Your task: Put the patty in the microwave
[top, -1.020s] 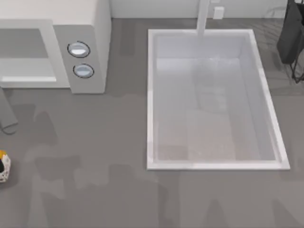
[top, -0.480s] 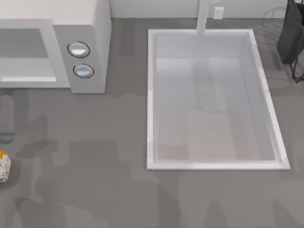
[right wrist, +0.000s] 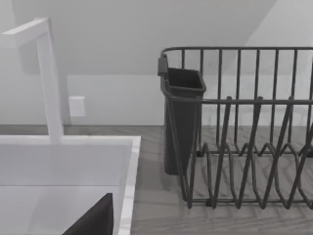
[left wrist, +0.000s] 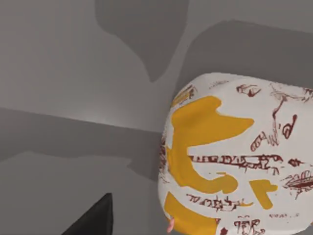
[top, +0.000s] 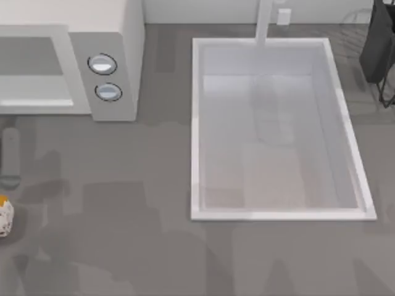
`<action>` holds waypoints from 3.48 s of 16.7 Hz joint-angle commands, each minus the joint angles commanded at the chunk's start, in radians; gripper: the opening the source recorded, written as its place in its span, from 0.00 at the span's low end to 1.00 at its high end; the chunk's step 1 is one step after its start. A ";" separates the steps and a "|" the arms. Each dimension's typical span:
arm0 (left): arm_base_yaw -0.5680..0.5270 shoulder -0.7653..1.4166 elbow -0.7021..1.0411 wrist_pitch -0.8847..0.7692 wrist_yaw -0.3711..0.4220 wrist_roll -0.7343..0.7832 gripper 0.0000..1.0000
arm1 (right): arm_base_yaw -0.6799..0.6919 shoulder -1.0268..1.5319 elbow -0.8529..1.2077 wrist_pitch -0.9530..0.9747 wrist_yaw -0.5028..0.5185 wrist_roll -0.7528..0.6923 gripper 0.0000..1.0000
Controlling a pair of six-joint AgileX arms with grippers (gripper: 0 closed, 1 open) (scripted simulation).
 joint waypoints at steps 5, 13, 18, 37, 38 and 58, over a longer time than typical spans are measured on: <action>0.003 0.107 -0.102 0.221 0.000 0.004 1.00 | 0.000 0.000 0.000 0.000 0.000 0.000 1.00; 0.004 0.148 -0.141 0.292 0.000 0.005 0.92 | 0.000 0.000 0.000 0.000 0.000 0.000 1.00; 0.004 0.148 -0.141 0.292 0.000 0.005 0.55 | 0.000 0.000 0.000 0.000 0.000 0.000 1.00; 0.004 0.072 -0.083 0.160 0.000 -0.018 0.00 | 0.000 0.000 0.000 0.000 0.000 0.000 1.00; 0.005 0.060 -0.061 0.126 0.000 -0.018 0.00 | 0.000 0.000 0.000 0.000 0.000 0.000 1.00; 0.006 -0.025 0.132 0.062 0.046 -0.240 0.00 | 0.000 0.000 0.000 0.000 0.000 0.000 1.00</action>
